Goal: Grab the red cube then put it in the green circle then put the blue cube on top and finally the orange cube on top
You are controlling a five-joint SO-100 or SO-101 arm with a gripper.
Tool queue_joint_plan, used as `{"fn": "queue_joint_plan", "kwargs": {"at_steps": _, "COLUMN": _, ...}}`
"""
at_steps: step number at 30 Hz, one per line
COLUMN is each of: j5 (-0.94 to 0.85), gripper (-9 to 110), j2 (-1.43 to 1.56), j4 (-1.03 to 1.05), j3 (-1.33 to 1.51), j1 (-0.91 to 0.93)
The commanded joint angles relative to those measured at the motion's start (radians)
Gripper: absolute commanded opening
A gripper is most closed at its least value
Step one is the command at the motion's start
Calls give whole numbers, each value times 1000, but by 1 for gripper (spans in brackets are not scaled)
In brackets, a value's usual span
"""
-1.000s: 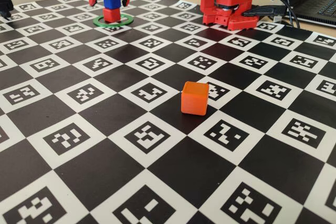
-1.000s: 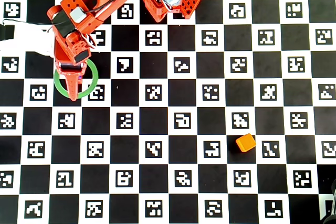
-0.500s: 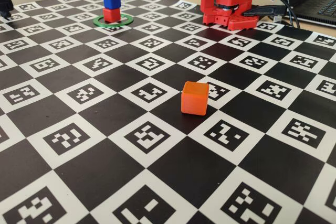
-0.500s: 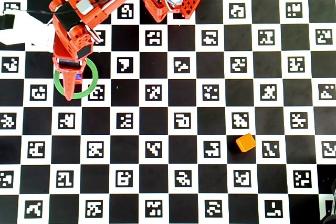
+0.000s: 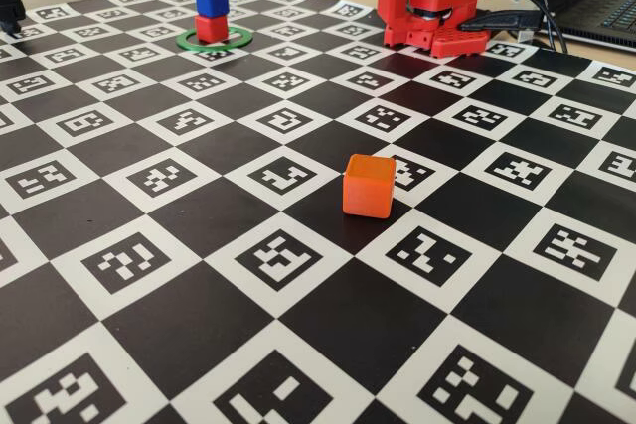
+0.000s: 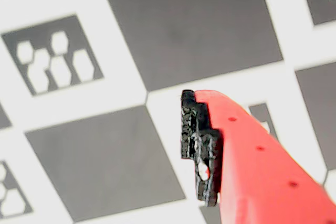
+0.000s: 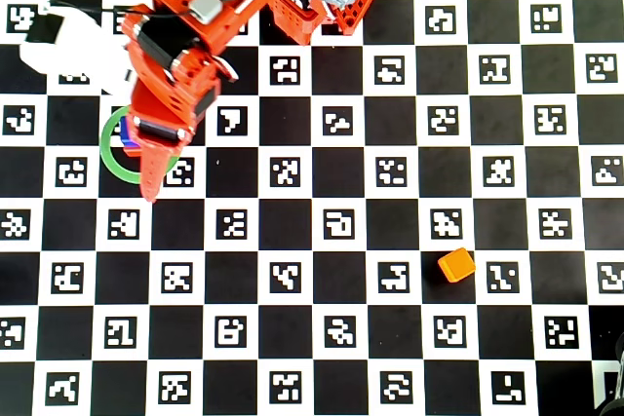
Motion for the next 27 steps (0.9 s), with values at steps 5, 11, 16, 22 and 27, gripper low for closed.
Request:
{"fn": "queue_joint_plan", "kwargs": {"at_steps": 5, "j5": 282, "gripper": 48, "j2": 44, "j4": 109, "j3": -118, "j1": -227}}
{"fn": "queue_joint_plan", "kwargs": {"at_steps": 11, "j5": 430, "gripper": 48, "j2": -3, "j4": 192, "j3": -160, "j1": -399}}
{"fn": "queue_joint_plan", "kwargs": {"at_steps": 16, "j5": 607, "gripper": 47, "j2": -20, "j4": 176, "j3": -189, "j1": -565}}
{"fn": "queue_joint_plan", "kwargs": {"at_steps": 22, "j5": 798, "gripper": 47, "j2": -63, "j4": 121, "j3": -193, "j1": -762}}
{"fn": "queue_joint_plan", "kwargs": {"at_steps": 27, "j5": 960, "gripper": 45, "j2": -149, "j4": 89, "j3": -229, "j1": -861}}
